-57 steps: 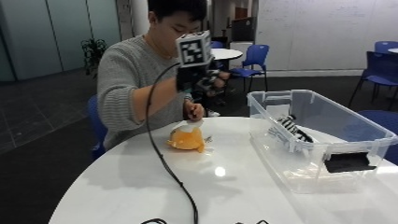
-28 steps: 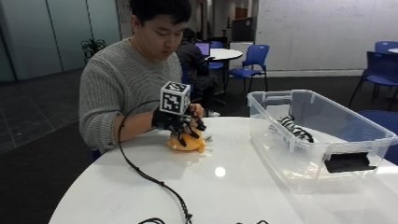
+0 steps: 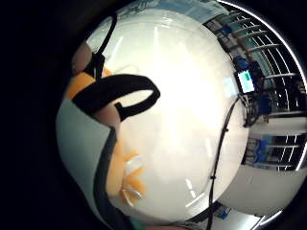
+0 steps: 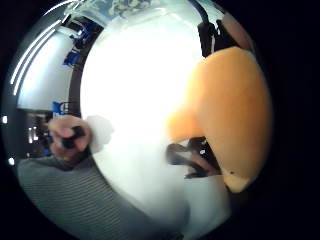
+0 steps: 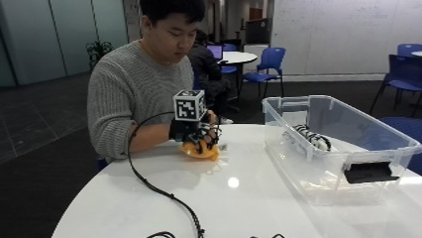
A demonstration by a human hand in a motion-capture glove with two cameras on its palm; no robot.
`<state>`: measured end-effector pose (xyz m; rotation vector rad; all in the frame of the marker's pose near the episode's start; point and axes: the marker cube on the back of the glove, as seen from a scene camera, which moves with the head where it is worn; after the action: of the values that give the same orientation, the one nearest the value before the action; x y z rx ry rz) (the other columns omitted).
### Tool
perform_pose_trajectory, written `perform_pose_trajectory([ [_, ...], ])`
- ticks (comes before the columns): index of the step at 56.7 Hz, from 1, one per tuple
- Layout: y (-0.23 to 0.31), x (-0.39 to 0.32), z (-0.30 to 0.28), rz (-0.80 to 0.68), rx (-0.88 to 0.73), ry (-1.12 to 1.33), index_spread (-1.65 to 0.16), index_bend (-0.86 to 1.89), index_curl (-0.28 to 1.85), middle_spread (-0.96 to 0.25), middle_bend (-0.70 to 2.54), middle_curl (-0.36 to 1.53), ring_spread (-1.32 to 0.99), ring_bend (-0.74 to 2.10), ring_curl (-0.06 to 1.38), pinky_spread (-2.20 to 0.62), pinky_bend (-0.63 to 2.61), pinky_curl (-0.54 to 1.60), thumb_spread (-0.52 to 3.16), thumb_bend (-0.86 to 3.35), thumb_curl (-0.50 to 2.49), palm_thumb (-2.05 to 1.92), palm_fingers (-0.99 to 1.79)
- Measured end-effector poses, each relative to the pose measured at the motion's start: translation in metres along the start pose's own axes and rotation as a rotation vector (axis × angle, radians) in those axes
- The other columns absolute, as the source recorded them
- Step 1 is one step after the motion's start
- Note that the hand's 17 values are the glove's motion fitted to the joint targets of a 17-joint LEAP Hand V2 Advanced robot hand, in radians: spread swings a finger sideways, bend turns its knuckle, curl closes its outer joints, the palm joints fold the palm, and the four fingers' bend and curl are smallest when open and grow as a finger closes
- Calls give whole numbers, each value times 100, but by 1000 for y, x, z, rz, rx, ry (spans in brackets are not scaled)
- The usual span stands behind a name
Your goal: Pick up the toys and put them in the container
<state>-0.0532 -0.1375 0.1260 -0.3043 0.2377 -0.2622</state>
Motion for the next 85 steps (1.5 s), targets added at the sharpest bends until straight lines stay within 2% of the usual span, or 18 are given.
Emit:
perform_pose_trajectory([
  [6, -29, 16, -72, -17, 95, -68, -39, 18, 42, -23, 51, 42, -37, 87, 48, -34, 127, 33, 127, 15, 61, 56, 58],
  [11, -59, 24, -137, -90, 197, -25, -39, 18, 44, -24, 51, 44, -39, 86, 49, -36, 125, 34, 121, 14, 65, 58, 58],
  [17, -104, 22, -212, -248, 269, -133, -39, 17, 45, -25, 50, 46, -41, 86, 50, -36, 126, 35, 115, 12, 69, 59, 58],
  [22, -150, 21, -243, -160, 247, -256, -40, 16, 46, -26, 49, 48, -42, 86, 50, -36, 127, 36, 113, 11, 72, 59, 58],
  [32, -261, 25, -216, 145, 186, -245, -40, 14, 47, -26, 47, 51, -42, 88, 52, -34, 126, 36, 115, 8, 75, 56, 51],
  [36, -308, 28, -192, 192, 133, -229, -40, 13, 46, -26, 48, 53, -42, 87, 52, -32, 126, 36, 119, 7, 76, 54, 45],
  [39, -339, 36, -172, 207, 86, -123, -40, 14, 46, -26, 48, 54, -41, 87, 52, -30, 125, 36, 122, 7, 76, 52, 43],
  [41, -355, 40, -160, 205, 61, -54, -40, 14, 45, -26, 49, 55, -41, 86, 52, -30, 125, 36, 124, 6, 76, 50, 41],
  [45, -386, 31, -141, 260, 20, -70, -39, 13, 44, -26, 50, 56, -41, 86, 52, -28, 126, 36, 129, 5, 75, 46, 39],
  [49, -403, 30, -125, 239, -31, -33, -39, 14, 44, -26, 51, 57, -41, 85, 52, -27, 126, 36, 134, 3, 74, 41, 35],
  [57, -408, 36, -105, 217, -123, 93, -39, 16, 43, -25, 49, 58, -41, 83, 51, -25, 126, 35, 141, 2, 71, 35, 31],
  [60, -404, 44, -100, 245, -170, 152, -38, 18, 45, -25, 39, 55, -37, 75, 50, -22, 128, 37, 142, -1, 68, 29, 10],
  [63, -402, 39, -101, 213, -175, 51, -38, 16, 45, -22, 26, 51, -32, 68, 50, -17, 135, 39, 140, -5, 63, 22, -11],
  [71, -384, 37, -116, 178, -126, -93, -37, 14, 40, -18, 12, 43, -22, 52, 42, -7, 133, 37, 137, -4, 53, 11, -17],
  [76, -351, 34, -143, 135, -39, -212, -37, 15, 39, -16, 11, 39, -18, 47, 40, -3, 130, 36, 136, -2, 49, 8, -17],
  [80, -305, 31, -169, 50, 64, -283, -37, 16, 38, -15, 10, 36, -15, 44, 39, -1, 128, 35, 137, -2, 46, 6, -18],
  [83, -265, 31, -180, -19, 132, -242, -37, 15, 38, -15, 10, 33, -14, 43, 38, 0, 127, 34, 137, -1, 45, 6, -18],
  [85, -237, 39, -182, -61, 169, -132, -36, 15, 37, -14, 10, 32, -13, 42, 38, 0, 126, 34, 138, -1, 44, 6, -17],
])
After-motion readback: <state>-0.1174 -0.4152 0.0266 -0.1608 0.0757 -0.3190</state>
